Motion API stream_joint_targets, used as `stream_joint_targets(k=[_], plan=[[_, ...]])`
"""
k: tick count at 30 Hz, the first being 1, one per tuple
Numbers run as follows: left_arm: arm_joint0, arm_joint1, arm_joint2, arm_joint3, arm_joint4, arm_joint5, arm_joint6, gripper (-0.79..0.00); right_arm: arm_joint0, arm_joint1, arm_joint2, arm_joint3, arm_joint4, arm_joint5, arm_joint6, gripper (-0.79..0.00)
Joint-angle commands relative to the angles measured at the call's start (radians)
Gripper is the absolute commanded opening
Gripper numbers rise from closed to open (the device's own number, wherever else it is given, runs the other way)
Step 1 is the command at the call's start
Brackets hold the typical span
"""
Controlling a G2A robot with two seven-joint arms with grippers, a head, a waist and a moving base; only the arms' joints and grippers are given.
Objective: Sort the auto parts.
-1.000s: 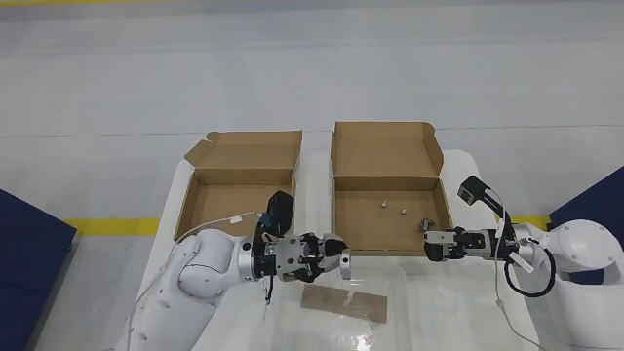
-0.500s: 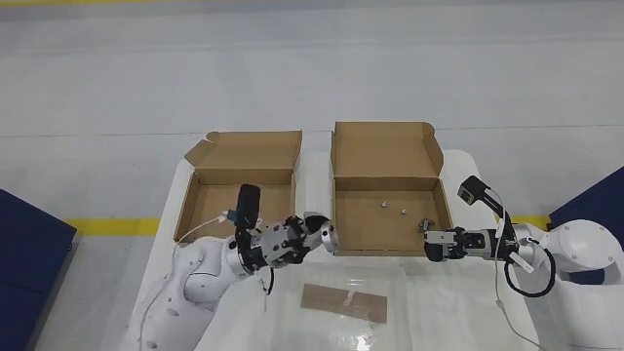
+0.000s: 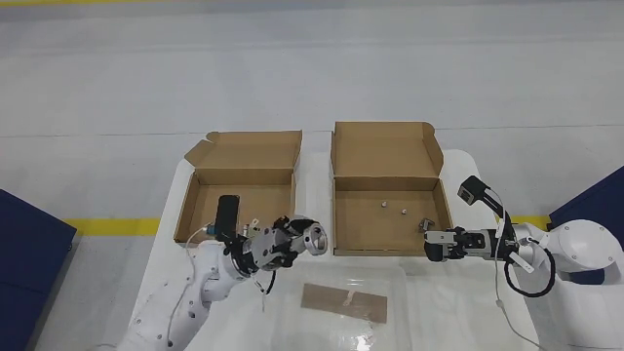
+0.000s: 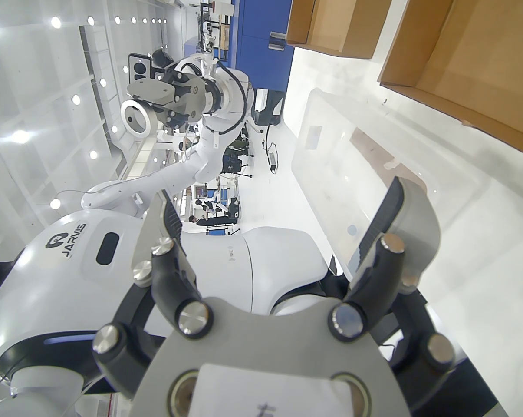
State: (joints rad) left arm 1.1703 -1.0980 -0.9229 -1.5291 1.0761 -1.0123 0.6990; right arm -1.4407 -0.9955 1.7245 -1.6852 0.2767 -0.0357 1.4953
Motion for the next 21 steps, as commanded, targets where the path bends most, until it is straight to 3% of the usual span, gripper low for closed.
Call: stream_joint_targets(k=[1,21], plan=[[0.0,0.0,0.0,0.0,-0.001,0.0,-0.003,-0.785,0.0,0.0,0.0,0.0,0.0,0.0,0.0,0.0],[0.005,-0.022,-0.046,-0.102,-0.094,0.0,0.109,-0.785,0.0,0.0,0.0,0.0,0.0,0.0,0.0,0.0]])
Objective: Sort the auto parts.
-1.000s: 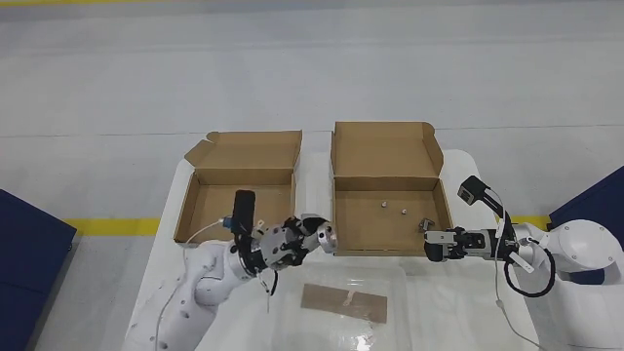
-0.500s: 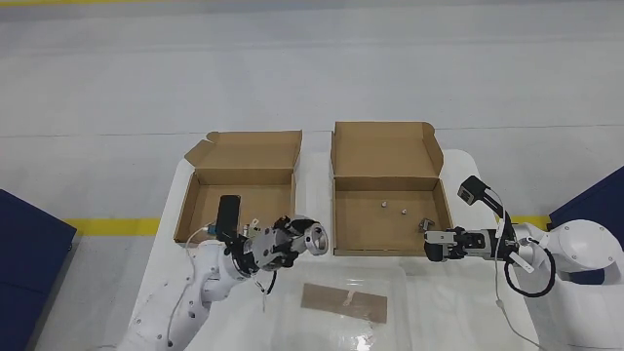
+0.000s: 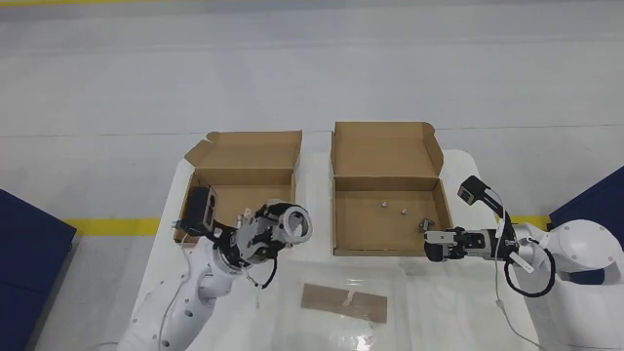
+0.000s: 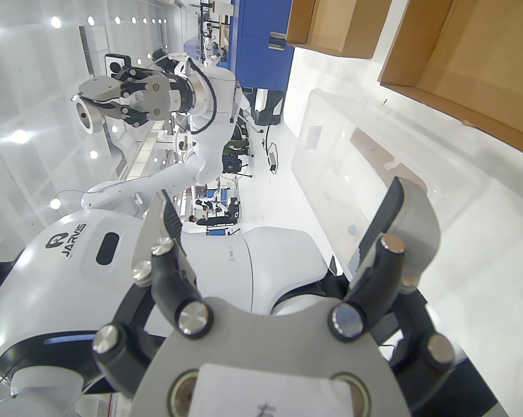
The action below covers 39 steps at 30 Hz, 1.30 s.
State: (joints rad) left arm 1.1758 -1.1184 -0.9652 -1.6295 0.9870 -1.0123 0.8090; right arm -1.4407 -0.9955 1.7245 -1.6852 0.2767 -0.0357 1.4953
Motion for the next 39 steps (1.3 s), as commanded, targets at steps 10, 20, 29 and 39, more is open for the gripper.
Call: stream_joint_targets(k=[10,20,29,39], plan=[[0.0,-0.003,-0.006,-0.013,-0.009,0.008,-0.003,-0.785,0.0,0.0,0.0,0.0,0.0,0.0,0.0,0.0],[0.017,-0.019,-0.044,-0.108,-0.179,0.0,-0.001,-0.785,0.0,0.0,0.0,0.0,0.0,0.0,0.0,0.0],[0.012,-0.044,-0.059,-0.121,-0.281,0.0,-0.001,-0.785,0.0,0.0,0.0,0.0,0.0,0.0,0.0,0.0],[0.021,-0.051,-0.073,-0.139,-0.291,0.011,-0.02,-0.785,0.0,0.0,0.0,0.0,0.0,0.0,0.0,0.0]])
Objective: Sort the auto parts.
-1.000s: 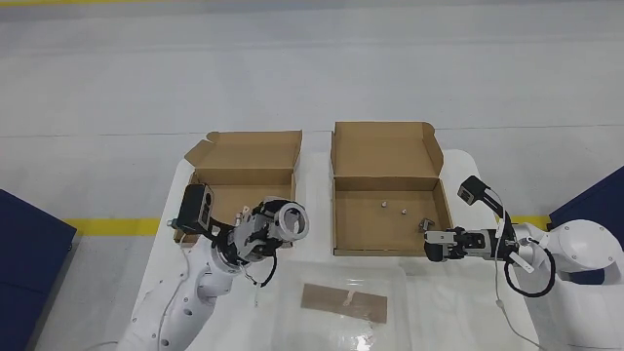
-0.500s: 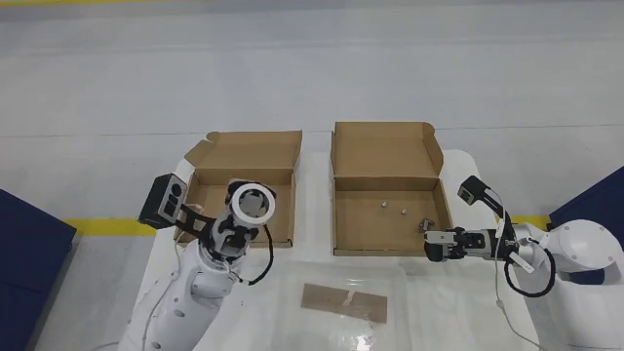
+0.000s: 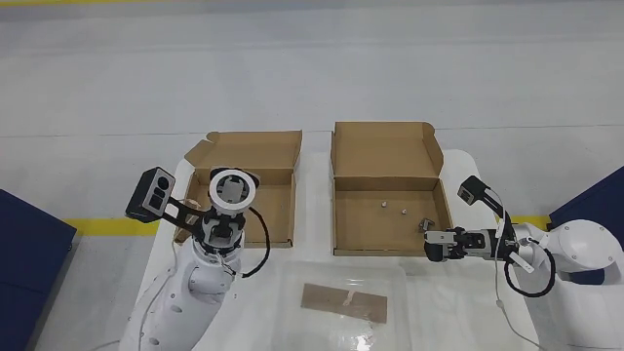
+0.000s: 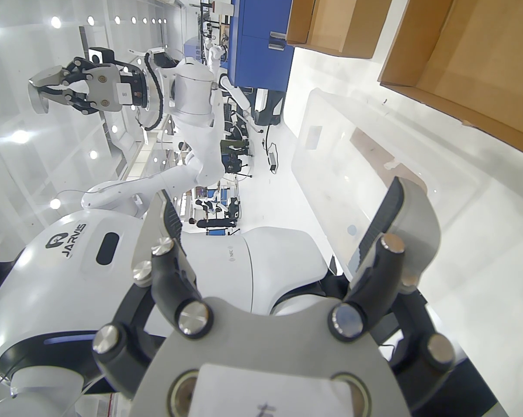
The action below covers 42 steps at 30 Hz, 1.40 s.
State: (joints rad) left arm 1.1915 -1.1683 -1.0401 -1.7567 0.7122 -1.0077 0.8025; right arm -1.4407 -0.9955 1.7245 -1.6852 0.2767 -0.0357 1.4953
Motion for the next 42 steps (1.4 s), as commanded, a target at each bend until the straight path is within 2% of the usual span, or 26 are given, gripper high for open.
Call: stream_joint_targets(k=[1,8,13,26,42], plan=[[0.008,-0.002,0.0,-0.018,-0.029,0.011,-0.025,-0.785,0.0,0.0,0.0,0.0,0.0,0.0,0.0,0.0],[0.024,-0.014,-0.008,-0.039,-0.132,0.004,-0.057,-0.785,0.0,0.0,0.0,0.0,0.0,0.0,0.0,0.0],[0.028,-0.021,-0.02,-0.054,-0.145,-0.003,-0.103,-0.785,0.0,0.0,0.0,0.0,0.0,0.0,0.0,0.0],[0.04,-0.034,-0.038,-0.112,-0.005,-0.004,-0.256,-0.785,0.0,0.0,0.0,0.0,0.0,0.0,0.0,0.0],[0.045,-0.06,-0.005,-0.161,-0.215,-0.005,-0.22,-0.785,0.0,0.0,0.0,0.0,0.0,0.0,0.0,0.0]])
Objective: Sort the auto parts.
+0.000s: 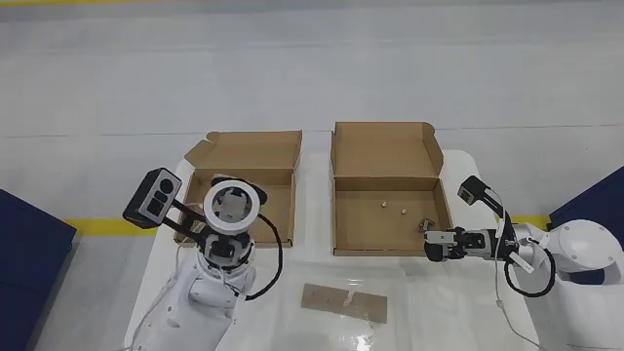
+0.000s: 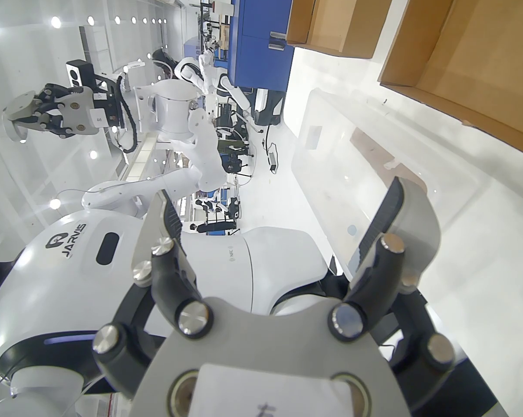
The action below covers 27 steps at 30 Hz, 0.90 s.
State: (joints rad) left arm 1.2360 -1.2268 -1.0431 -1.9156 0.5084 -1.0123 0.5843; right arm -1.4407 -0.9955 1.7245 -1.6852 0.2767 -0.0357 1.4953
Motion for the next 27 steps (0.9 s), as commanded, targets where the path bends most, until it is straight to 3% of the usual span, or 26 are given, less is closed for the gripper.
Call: stream_joint_targets(k=[1,7,13,27], plan=[[0.004,-0.003,-0.003,-0.003,-0.028,0.0,0.002,-0.785,0.0,0.0,0.0,0.0,0.0,0.0,0.0,0.0],[0.007,-0.009,-0.018,-0.008,-0.048,0.0,-0.028,-0.785,0.0,0.0,0.0,0.0,0.0,0.0,0.0,0.0],[0.014,-0.009,-0.063,-0.002,0.092,0.0,-0.107,-0.785,0.0,0.0,0.0,0.0,0.0,0.0,0.0,0.0],[0.026,-0.021,-0.047,-0.01,0.065,0.0,-0.074,-0.785,0.0,0.0,0.0,0.0,0.0,0.0,0.0,0.0]])
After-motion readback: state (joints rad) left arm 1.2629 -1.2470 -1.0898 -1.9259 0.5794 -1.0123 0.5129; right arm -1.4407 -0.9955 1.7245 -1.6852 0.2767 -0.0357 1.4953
